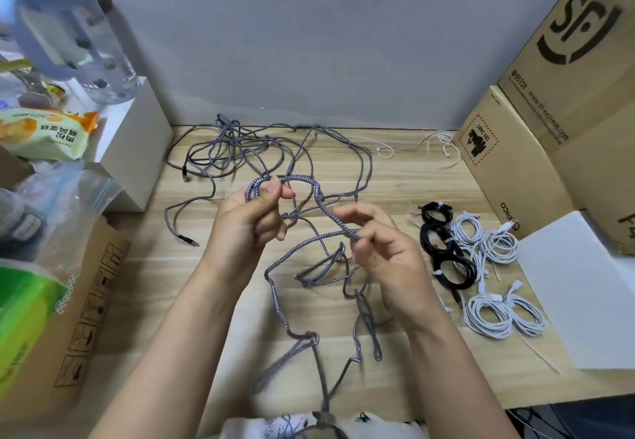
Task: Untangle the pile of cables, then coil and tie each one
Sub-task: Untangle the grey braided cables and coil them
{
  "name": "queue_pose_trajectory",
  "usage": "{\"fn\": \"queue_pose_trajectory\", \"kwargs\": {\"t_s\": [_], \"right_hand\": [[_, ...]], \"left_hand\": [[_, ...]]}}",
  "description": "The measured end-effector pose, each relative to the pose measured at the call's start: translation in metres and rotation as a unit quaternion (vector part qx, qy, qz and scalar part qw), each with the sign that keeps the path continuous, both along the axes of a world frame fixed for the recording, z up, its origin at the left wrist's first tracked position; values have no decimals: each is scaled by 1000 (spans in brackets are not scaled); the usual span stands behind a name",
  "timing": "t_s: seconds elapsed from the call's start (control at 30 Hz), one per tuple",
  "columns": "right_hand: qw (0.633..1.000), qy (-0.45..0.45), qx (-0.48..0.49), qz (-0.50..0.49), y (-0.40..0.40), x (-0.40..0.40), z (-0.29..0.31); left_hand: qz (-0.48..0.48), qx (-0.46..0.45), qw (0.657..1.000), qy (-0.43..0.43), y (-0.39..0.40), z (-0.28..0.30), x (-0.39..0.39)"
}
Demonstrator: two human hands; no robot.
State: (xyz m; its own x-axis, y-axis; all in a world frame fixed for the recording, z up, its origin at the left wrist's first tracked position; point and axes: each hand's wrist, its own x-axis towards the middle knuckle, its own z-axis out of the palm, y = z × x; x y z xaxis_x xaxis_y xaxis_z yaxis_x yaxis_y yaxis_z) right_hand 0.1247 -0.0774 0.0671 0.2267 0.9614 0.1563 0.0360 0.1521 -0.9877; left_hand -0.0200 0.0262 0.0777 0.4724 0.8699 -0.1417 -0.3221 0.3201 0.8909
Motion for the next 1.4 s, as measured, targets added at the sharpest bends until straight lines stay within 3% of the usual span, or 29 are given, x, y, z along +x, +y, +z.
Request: {"fn": "queue_pose_trajectory", "kwargs": {"t_s": [0.1, 0.2, 0.27, 0.3, 0.37, 0.4, 0.47, 0.53, 0.73, 0.8, 0.87, 0.97, 1.1, 1.2, 1.33, 1.4], "right_hand": [[986, 164, 28, -8, 1, -1, 5], [948, 311, 47, -47, 6, 5, 9], [927, 367, 43, -62, 9, 14, 9], [926, 369, 34, -64, 10, 18, 8], [940, 334, -2, -69, 12, 18, 5], [952, 297, -32, -71, 13, 15, 3], [974, 195, -96, -60, 14, 5, 0], [983, 104, -149, -23, 14, -7, 0], [973, -14, -209, 99, 10, -30, 1], [964, -30, -227, 136, 7, -33, 3], [954, -61, -243, 167, 2, -37, 9], [951, -134, -236, 147, -3, -40, 14], [947, -220, -214, 89, -4, -39, 17], [951, -246, -182, 50, -3, -41, 15], [983, -73, -156, -55, -2, -33, 15], [986, -6, -143, -87, -2, -22, 19]], "left_hand": [[-41, 17, 997, 57, 3, -7, -6], [-176, -11, 982, 60, 7, -8, -20], [-314, -67, 947, -25, 6, -5, -26], [-380, -114, 911, -110, 4, -2, -27], [-463, -186, 822, -274, -3, 10, -25], [-468, -195, 798, -327, -6, 15, -23], [-440, -198, 785, -389, -10, 27, -17], [-391, -215, 784, -432, -12, 38, -13], [-220, -220, 848, -429, 0, 39, -8], [-151, -161, 897, -383, 4, 35, -3], [-32, -70, 968, -239, 2, 26, 7], [66, 45, 995, -54, 3, 7, 13], [40, 128, 989, 67, 1, -7, 7], [20, 212, 958, 191, -5, -11, 5], [-80, 315, 862, 390, -1, -23, -6], [-115, 304, 859, 395, -2, -25, -14]]}}
